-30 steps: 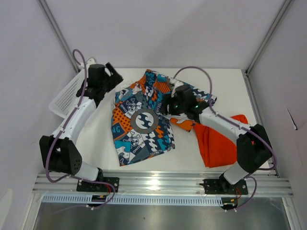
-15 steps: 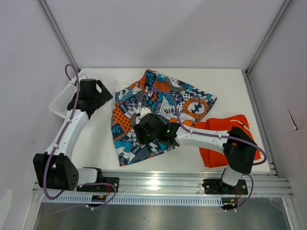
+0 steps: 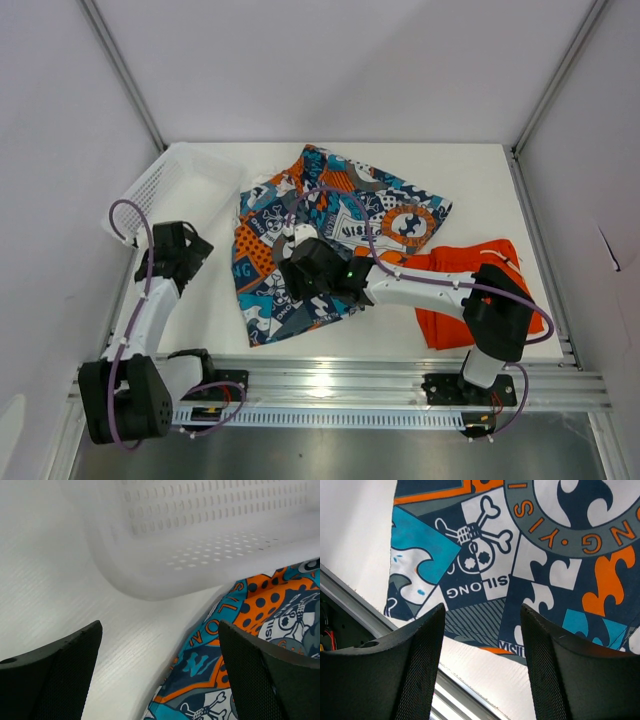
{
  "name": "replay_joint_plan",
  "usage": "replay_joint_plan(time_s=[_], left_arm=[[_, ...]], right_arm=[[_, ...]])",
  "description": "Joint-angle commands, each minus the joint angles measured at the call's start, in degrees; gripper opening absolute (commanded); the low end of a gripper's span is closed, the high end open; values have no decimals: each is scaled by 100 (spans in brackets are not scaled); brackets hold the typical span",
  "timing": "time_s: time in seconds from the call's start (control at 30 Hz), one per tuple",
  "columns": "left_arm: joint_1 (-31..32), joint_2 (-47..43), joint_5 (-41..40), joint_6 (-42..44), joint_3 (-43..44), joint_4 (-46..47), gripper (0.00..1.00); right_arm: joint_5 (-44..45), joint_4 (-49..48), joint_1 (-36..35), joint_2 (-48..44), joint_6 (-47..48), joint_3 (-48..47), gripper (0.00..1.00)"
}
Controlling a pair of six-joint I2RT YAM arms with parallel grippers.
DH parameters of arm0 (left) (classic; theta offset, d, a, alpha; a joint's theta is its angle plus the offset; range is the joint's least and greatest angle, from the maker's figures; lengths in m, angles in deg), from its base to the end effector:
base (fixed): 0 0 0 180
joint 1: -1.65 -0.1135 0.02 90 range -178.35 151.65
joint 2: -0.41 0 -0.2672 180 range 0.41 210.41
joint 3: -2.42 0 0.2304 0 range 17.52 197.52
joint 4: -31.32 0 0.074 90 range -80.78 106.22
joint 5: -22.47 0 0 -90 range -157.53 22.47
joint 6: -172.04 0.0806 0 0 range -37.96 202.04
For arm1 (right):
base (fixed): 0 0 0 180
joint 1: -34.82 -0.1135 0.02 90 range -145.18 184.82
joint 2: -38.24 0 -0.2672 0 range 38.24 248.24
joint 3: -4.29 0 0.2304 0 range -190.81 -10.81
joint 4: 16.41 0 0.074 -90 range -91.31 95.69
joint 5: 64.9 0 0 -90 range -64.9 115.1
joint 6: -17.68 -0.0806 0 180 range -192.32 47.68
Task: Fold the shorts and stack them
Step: Flatten the shorts out
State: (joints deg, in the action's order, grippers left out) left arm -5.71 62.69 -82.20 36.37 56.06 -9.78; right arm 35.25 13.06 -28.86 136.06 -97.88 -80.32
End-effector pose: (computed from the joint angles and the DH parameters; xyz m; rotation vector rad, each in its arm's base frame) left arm 0.2173 0.0486 0.1994 -1.1721 2.0958 0.0032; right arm 0.1872 0.3463 0.2216 -0.6877 2.2731 0.5803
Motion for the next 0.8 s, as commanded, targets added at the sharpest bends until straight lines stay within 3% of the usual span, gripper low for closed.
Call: replay_joint_plan(time_s=[0.0,0.17,0.37,0.6,0.77], left_arm=[[-3,-392,-140,-425,-259,658,98],[-503,511,604,-188,100,754,99],[-1074,1822,781,216,970,464,98],[-1207,2691,861,234,1934,631,98],[-1172,3806,1615,15,2763,666,95]], right_arm=[[162,-224,-13,-228,-159,157,64],[136,-321,14,-343,-204,386,64],[48,-312,75,-325,-186,377,64],[-48,-294,163,-202,-186,289,64],[-110,-172,233,-26,-160,132,64]])
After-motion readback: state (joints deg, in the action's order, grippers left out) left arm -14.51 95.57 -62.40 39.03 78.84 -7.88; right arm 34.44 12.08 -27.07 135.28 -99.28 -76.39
